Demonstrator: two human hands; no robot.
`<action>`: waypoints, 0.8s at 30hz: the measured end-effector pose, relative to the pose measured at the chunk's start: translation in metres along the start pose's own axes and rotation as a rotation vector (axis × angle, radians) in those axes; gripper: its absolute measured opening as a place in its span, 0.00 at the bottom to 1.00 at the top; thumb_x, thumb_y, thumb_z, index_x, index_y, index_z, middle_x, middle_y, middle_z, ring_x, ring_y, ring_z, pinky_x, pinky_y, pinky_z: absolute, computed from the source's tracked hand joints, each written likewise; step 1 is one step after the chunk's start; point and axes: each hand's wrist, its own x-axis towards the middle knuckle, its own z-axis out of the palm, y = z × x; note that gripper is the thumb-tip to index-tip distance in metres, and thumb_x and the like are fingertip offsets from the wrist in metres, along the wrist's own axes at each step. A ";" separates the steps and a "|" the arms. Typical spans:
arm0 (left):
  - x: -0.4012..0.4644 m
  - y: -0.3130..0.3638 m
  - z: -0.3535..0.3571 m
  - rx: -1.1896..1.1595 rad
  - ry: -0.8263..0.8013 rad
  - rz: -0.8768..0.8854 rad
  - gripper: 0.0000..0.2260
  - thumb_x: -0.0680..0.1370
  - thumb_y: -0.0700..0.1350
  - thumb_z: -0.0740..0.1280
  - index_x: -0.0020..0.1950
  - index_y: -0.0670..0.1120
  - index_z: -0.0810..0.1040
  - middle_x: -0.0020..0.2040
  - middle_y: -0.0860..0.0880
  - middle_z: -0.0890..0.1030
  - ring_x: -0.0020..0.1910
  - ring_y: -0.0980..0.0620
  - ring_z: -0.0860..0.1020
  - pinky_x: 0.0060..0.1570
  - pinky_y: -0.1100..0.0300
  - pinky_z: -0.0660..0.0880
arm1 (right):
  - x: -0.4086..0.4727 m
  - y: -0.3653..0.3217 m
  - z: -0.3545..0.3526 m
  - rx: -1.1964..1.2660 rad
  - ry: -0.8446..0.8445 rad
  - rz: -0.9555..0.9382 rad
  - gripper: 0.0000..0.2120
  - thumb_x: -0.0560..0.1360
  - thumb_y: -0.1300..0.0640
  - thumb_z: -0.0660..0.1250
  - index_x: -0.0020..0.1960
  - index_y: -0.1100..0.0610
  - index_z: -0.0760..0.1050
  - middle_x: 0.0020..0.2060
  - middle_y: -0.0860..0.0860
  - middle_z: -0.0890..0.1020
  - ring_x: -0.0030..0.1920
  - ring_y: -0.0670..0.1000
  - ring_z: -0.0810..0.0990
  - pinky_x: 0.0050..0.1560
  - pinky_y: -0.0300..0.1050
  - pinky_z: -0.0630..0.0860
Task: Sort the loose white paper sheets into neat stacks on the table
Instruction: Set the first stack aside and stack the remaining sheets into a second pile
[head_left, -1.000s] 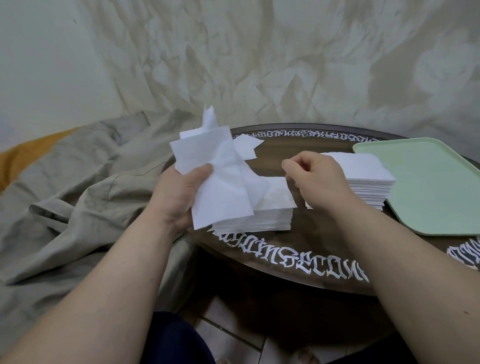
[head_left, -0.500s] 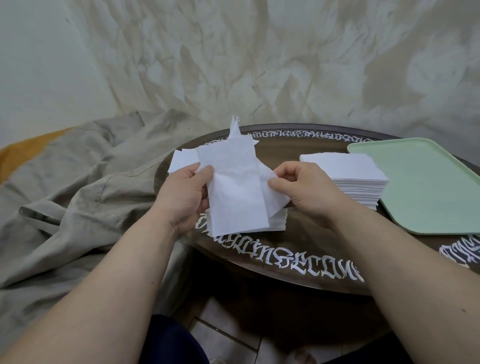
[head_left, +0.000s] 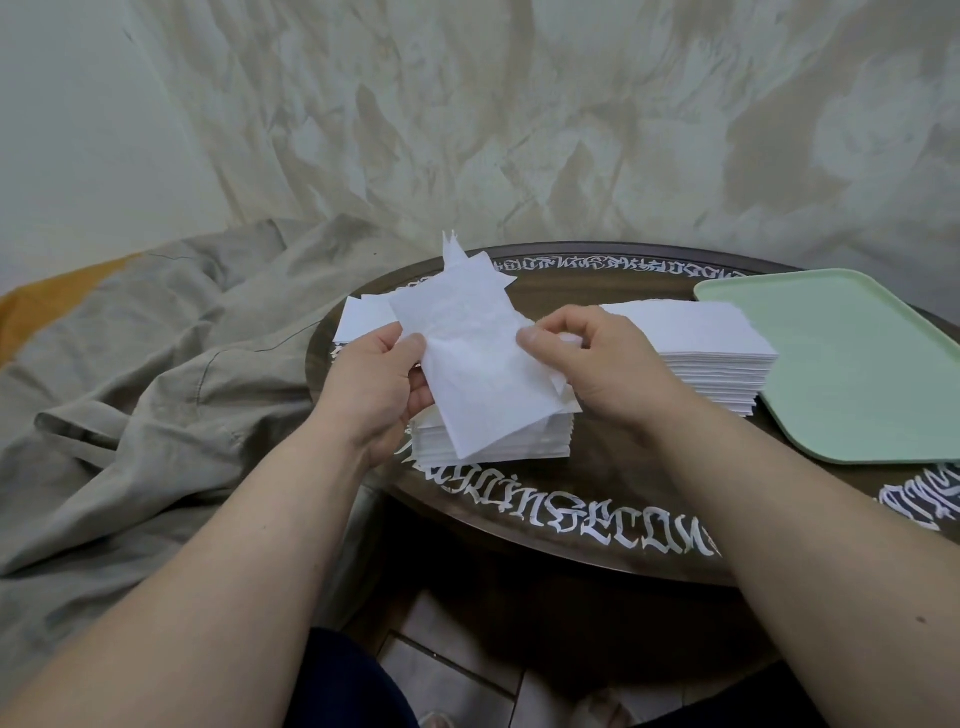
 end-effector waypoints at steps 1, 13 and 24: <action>-0.001 0.000 0.001 0.001 -0.011 0.003 0.10 0.82 0.37 0.57 0.57 0.41 0.77 0.47 0.46 0.84 0.39 0.54 0.83 0.35 0.61 0.80 | -0.001 0.000 0.001 -0.027 -0.044 0.005 0.09 0.72 0.47 0.71 0.43 0.53 0.80 0.44 0.42 0.78 0.43 0.41 0.75 0.48 0.43 0.72; -0.003 0.004 -0.001 0.012 -0.093 0.004 0.10 0.79 0.35 0.63 0.57 0.42 0.78 0.40 0.50 0.84 0.33 0.58 0.81 0.40 0.61 0.81 | 0.002 0.008 0.000 -0.019 -0.003 0.055 0.10 0.77 0.59 0.62 0.43 0.55 0.82 0.35 0.45 0.81 0.32 0.41 0.75 0.36 0.39 0.73; 0.002 -0.006 0.002 0.095 -0.038 -0.083 0.01 0.77 0.43 0.68 0.48 0.47 0.78 0.39 0.52 0.81 0.38 0.56 0.78 0.36 0.64 0.76 | 0.008 0.015 0.001 -0.101 0.024 0.012 0.05 0.75 0.58 0.64 0.48 0.51 0.78 0.38 0.42 0.78 0.41 0.46 0.76 0.40 0.41 0.72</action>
